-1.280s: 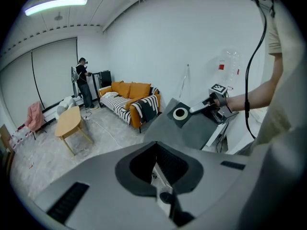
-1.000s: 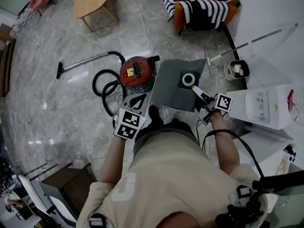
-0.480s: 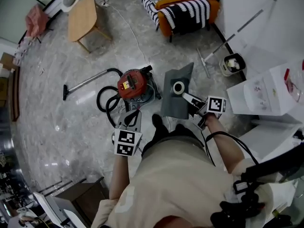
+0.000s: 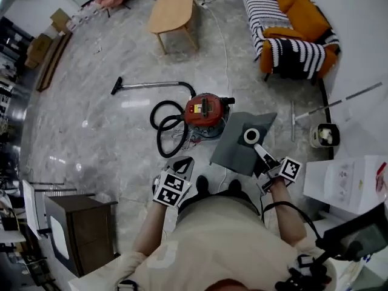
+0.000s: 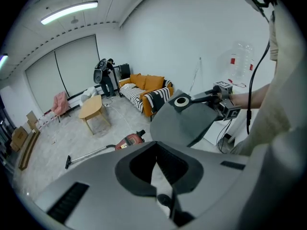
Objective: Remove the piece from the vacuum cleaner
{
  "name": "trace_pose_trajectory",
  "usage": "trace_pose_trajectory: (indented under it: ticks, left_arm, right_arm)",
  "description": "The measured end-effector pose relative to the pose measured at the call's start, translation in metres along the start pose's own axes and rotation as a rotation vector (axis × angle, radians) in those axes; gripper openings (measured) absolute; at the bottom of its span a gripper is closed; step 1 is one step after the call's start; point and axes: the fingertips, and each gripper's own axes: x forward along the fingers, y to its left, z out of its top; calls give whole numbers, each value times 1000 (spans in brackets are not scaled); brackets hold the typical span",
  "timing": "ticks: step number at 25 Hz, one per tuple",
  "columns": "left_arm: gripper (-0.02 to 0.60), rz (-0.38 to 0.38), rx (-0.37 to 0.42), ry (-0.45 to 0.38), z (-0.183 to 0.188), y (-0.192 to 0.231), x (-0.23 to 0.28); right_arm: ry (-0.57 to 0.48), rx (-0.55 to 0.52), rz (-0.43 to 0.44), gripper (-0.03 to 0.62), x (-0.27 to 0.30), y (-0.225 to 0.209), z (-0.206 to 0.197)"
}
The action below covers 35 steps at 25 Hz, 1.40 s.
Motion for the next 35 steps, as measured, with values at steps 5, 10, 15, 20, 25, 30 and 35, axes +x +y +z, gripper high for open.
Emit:
trace_pose_trajectory:
  ticks: [5, 10, 15, 20, 25, 30, 35]
  left_arm:
    - [-5, 35, -10, -74, 8, 21, -14]
    - [-5, 46, -38, -103, -11, 42, -33]
    - [-5, 100, -48, -135, -37, 83, -67]
    - [-5, 81, -77, -172, -57, 108, -91]
    - [-5, 16, -92, -159, -80, 115, -90]
    - [-5, -18, -63, -186, -79, 119, -93]
    - [-5, -62, -5, -212, -73, 122, -97]
  right_arm:
    - [-31, -7, -3, 34, 15, 19, -4]
    - [-46, -66, 0, 35, 29, 43, -15]
    - [-72, -124, 13, 35, 50, 63, -39]
    - [-60, -185, 24, 37, 76, 93, -69]
    - [-49, -230, 8, 35, 90, 106, -94]
    - [-97, -233, -15, 37, 80, 105, -108]
    - [-150, -227, -43, 37, 72, 106, -126]
